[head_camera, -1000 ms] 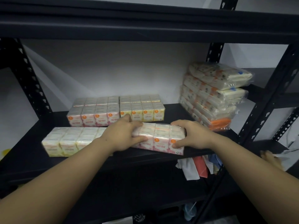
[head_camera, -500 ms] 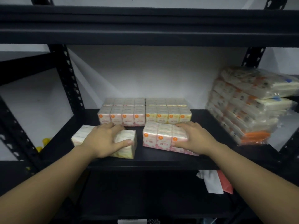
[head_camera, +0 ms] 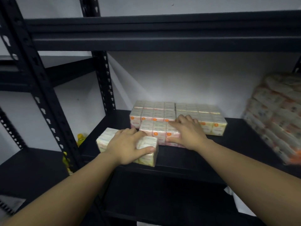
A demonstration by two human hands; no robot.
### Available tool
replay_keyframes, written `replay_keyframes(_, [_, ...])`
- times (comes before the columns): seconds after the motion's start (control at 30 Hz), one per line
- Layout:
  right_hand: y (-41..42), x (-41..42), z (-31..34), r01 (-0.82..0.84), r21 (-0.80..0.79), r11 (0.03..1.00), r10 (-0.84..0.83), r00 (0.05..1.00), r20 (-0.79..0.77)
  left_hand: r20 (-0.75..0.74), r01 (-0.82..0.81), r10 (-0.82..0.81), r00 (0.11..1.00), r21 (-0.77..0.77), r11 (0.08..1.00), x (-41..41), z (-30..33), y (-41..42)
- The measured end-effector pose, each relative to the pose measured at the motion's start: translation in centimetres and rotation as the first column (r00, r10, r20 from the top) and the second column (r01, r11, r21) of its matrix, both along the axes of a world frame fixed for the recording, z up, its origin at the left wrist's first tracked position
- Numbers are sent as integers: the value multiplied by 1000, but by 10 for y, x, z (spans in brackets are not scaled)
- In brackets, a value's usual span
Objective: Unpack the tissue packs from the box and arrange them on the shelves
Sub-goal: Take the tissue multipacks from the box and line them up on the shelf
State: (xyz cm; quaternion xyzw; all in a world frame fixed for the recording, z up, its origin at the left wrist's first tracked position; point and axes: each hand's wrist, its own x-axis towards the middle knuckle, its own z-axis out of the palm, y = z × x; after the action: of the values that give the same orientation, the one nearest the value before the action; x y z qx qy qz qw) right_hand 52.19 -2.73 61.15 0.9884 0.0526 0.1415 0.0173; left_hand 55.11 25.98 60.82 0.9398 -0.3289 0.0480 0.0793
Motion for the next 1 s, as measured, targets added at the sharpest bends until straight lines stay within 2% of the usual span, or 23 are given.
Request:
replay_keyframes(0.23, [37, 35, 2, -49, 1, 999, 49, 999, -3, 3, -3, 3, 1000, -28, 1000, 4, -5, 0])
replay_keyframes(0.57, [48, 50, 2, -84, 5, 996, 84, 996, -13, 19, 20, -19, 1000, -40, 999, 4, -5, -1])
replay_keyframes(0.77, [31, 36, 8, -111, 126, 986, 117, 992, -45, 53, 28, -28, 998, -7, 1000, 2, -5, -1])
replay_keyframes(1.0, [-22, -20, 3, -38, 301, 953, 6, 994, 106, 61, 9, -11, 998, 34, 999, -16, 1, -31])
